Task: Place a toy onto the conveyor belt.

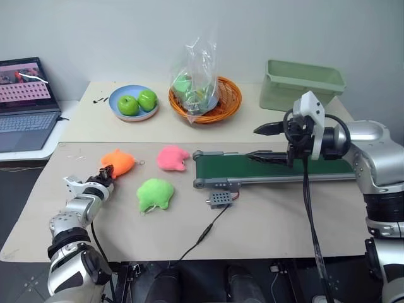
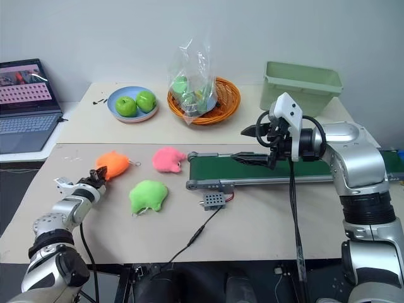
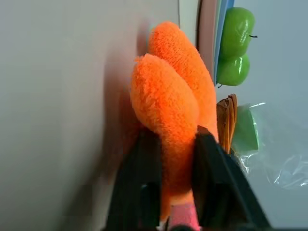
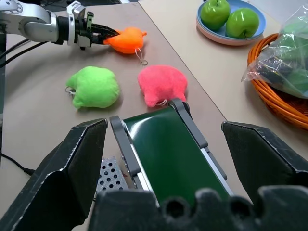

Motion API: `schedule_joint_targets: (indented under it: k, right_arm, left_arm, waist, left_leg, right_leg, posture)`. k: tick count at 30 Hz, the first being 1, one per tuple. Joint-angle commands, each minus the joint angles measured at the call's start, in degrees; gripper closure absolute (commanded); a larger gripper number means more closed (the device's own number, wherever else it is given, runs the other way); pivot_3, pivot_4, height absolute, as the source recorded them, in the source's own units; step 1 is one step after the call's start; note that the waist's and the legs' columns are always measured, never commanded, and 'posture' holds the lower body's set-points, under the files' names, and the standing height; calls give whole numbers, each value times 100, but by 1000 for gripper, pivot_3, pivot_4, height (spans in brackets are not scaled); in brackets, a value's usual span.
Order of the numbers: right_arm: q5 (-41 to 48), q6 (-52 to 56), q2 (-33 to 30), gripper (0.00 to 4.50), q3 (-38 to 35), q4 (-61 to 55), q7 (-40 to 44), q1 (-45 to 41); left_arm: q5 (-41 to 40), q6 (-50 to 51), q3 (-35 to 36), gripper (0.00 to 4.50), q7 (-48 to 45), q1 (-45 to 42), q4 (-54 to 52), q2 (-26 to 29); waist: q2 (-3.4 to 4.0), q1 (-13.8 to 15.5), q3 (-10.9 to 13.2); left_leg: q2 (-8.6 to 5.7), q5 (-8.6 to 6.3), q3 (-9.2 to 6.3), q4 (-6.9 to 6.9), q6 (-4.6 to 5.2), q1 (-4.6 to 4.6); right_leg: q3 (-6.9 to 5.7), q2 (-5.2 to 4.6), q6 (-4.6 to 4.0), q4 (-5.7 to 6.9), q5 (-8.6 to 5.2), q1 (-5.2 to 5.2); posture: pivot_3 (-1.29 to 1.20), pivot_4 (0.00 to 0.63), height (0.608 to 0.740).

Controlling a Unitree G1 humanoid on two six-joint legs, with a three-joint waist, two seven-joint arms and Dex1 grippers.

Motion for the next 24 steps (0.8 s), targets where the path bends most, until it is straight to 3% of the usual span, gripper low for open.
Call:
schedule_joint_targets:
  k: [1,4,7,11,18,20,24]
  right_arm:
    - [71,-29,-39,0,-157,-124,-33,-91]
    - [59,-58,-21,0,-145,-79,-37,-116]
    - [56,-68,0,0,-141,-61,-45,-127]
    - [32,-93,61,0,-108,-44,-78,-132]
    - [48,-81,60,0,-177,-116,-170,-69]
    - [46,-76,39,0,-208,-163,-217,-18]
    - [92,-24,-25,0,-317,-302,-299,125]
  left_arm:
    - [-11,112,-243,4314,-128,-153,-1199,-50]
    - [412,-15,-934,4314,-252,-92,-2546,-151]
    - [1393,-283,-2212,4314,-553,39,-3902,-47]
    - [3453,-1149,-4341,4314,-1103,-233,-4911,388]
    - [6758,-3791,-6463,4314,-1444,-863,-4600,855]
    - [8268,-5165,-7172,4314,-1291,-1117,-4272,1292]
    - [9924,-6543,-7784,4314,-570,-1430,-3503,1548]
  waist:
    - [-6,1,3]
    - [-12,5,7]
    - [-11,26,7]
    - [-11,63,7]
    - [-10,12,7]
    - [-10,-5,8]
    - [-8,24,7]
  left_leg:
    - [0,0,-1,0,0,-3]
    - [0,0,-6,0,0,-26]
    - [-4,0,-8,0,0,-45]
    - [-12,0,-7,0,0,-49]
    - [-10,0,-5,0,1,-46]
    - [-8,0,-5,-2,2,-45]
    - [-8,-1,-3,-3,3,-46]
  right_leg:
    - [-1,-1,0,-2,0,-1]
    - [-5,-3,2,1,2,-13]
    - [-9,-7,6,-4,6,-19]
    - [-9,-10,7,-9,6,-19]
    - [-5,-2,6,-15,6,-19]
    - [-5,-1,6,-14,6,-20]
    - [-6,-4,7,-15,6,-20]
  posture:
    - [0,150,740]
    - [0,150,740]
    - [0,150,740]
    - [0,150,740]
    - [0,150,740]
    - [0,150,740]
    - [0,150,740]
